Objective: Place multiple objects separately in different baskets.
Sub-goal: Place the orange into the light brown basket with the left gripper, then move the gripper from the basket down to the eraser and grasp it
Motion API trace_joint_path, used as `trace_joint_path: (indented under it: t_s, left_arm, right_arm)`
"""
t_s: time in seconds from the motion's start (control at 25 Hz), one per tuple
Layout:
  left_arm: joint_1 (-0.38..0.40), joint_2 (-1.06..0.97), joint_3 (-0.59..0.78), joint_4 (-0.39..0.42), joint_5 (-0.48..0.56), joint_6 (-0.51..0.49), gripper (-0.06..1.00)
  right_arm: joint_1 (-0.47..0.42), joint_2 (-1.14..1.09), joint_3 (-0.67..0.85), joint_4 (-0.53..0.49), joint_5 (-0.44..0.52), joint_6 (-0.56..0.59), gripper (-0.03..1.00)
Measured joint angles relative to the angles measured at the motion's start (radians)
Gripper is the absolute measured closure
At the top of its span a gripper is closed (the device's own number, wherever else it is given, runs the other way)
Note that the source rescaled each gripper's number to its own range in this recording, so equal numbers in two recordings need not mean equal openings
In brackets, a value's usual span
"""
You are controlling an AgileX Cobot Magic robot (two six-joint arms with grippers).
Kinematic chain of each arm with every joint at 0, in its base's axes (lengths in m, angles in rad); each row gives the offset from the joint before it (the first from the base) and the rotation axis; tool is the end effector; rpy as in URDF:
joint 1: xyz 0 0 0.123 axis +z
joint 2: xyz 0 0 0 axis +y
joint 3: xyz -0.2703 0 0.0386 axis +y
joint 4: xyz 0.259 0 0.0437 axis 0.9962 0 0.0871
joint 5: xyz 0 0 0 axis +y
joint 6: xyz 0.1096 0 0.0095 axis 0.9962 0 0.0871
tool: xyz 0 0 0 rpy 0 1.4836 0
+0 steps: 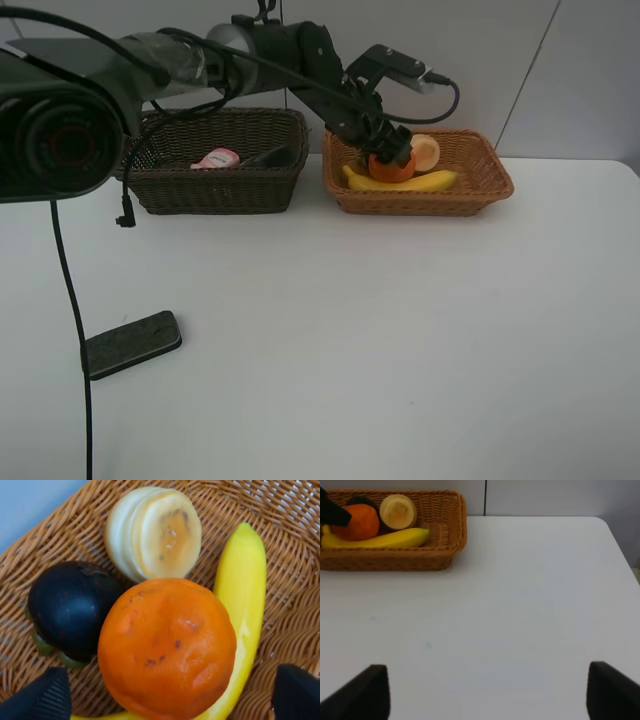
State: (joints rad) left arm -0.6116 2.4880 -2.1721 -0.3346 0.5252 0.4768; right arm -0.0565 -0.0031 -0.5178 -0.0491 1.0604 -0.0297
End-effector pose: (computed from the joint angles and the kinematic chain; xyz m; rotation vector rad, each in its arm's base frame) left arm 0.4634 -0.3471 0.1454 0.9791 2.1062 -0.4080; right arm 0.0310 -0.0065 0.2795 0.0300 2.0238 -0.1131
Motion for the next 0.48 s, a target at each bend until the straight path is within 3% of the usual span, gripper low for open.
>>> trace_joint_path:
  t_s: [0.2, 0.48]
  left_arm:
    - [0.0, -0.077, 0.0, 0.013, 0.113, -0.02, -0.06]
    - [0.0, -0.268, 0.0, 0.139, 0.374, -0.207, -0.06]
  right_arm:
    - [0.0, 0.0, 0.0, 0.0, 0.0, 0.0, -0.02]
    - [0.0, 0.0, 0.0, 0.0, 0.0, 0.0, -0.02]
